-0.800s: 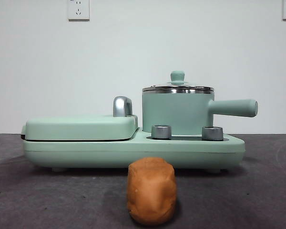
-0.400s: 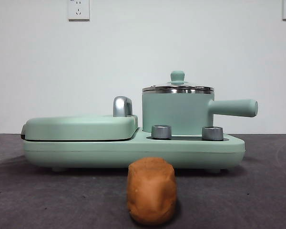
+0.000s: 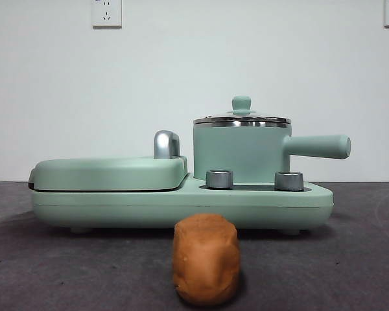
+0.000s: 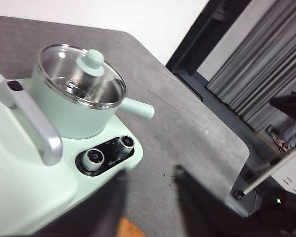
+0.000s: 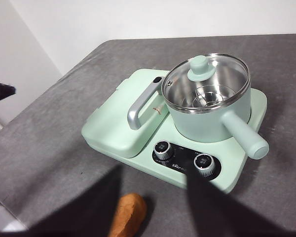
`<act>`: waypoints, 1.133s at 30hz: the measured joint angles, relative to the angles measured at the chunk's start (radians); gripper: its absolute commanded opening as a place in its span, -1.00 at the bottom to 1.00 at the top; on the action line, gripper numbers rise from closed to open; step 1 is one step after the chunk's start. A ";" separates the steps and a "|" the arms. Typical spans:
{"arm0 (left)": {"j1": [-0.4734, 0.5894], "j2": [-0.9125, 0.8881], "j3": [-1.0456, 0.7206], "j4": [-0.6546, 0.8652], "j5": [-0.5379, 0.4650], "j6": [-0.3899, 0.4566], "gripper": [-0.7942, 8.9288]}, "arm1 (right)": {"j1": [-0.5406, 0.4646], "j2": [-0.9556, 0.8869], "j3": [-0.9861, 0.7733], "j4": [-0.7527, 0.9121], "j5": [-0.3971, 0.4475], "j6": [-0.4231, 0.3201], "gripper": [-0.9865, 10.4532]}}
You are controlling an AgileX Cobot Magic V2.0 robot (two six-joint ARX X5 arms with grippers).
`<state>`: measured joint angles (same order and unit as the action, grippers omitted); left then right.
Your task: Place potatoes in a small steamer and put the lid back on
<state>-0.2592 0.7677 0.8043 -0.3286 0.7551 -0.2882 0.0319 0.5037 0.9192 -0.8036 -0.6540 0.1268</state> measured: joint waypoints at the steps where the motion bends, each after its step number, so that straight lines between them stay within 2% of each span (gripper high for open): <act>1: -0.006 0.004 0.000 0.002 0.000 0.003 -0.07 | 0.000 0.000 0.000 0.000 0.000 0.000 -0.17; 4: -0.022 0.019 0.001 0.008 0.000 0.011 0.09 | 0.000 0.000 0.000 0.000 0.000 0.000 -0.05; 8: -0.045 0.041 0.010 0.009 0.000 0.012 0.21 | 0.000 0.000 0.000 0.000 0.000 0.000 -0.04; 16: -0.090 0.117 0.088 0.026 -0.005 0.019 0.20 | 0.000 0.000 0.000 -0.001 0.000 0.000 -0.04; 23: -0.140 0.269 0.208 0.022 -0.029 0.042 0.19 | 0.000 0.000 0.000 -0.014 0.000 0.000 -0.05; 27: -0.178 0.401 0.341 -0.018 -0.094 0.069 0.19 | 0.000 0.000 0.000 -0.016 0.000 0.000 -0.05; 34: -0.251 0.673 0.631 -0.198 -0.241 0.156 0.19 | 0.000 0.000 0.000 -0.016 0.000 0.000 -0.05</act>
<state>-0.5098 1.4406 1.4357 -0.5270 0.5140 -0.1322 0.0319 0.5037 0.9192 -0.8192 -0.6540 0.1265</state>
